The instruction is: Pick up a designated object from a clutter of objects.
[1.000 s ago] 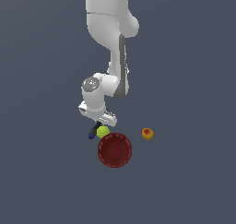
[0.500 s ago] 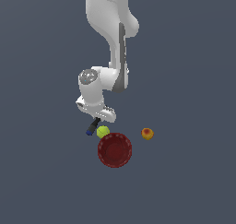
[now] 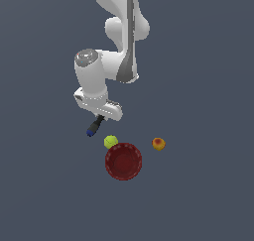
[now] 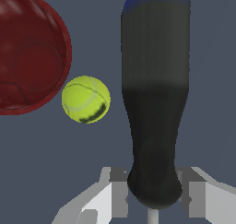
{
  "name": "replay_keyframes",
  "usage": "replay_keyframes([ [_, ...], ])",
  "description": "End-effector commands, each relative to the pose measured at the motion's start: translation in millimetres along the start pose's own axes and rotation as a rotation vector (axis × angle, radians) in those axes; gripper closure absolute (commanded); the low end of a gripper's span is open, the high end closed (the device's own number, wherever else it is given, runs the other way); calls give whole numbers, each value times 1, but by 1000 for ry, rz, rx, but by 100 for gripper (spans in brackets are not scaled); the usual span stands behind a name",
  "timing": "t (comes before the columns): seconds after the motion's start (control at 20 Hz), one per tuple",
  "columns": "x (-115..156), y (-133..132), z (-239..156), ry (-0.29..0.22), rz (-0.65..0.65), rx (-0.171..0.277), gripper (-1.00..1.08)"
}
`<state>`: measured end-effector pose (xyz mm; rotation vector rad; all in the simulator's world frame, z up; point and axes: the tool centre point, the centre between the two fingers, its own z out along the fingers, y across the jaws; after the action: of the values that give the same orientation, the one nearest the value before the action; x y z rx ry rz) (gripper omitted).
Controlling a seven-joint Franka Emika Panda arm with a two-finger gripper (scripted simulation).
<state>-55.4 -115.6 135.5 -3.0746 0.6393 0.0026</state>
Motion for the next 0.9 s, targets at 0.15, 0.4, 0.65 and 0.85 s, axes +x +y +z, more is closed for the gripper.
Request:
replay_keyframes([
  [0.15,0,7,-58,1,1,-1,108],
  [0.4,0,13,-108,2,1,-3,108],
  [0.65,0,18,-155,2,1,-3,108],
  [0.85,1,21,-185,2,1,-2,108],
])
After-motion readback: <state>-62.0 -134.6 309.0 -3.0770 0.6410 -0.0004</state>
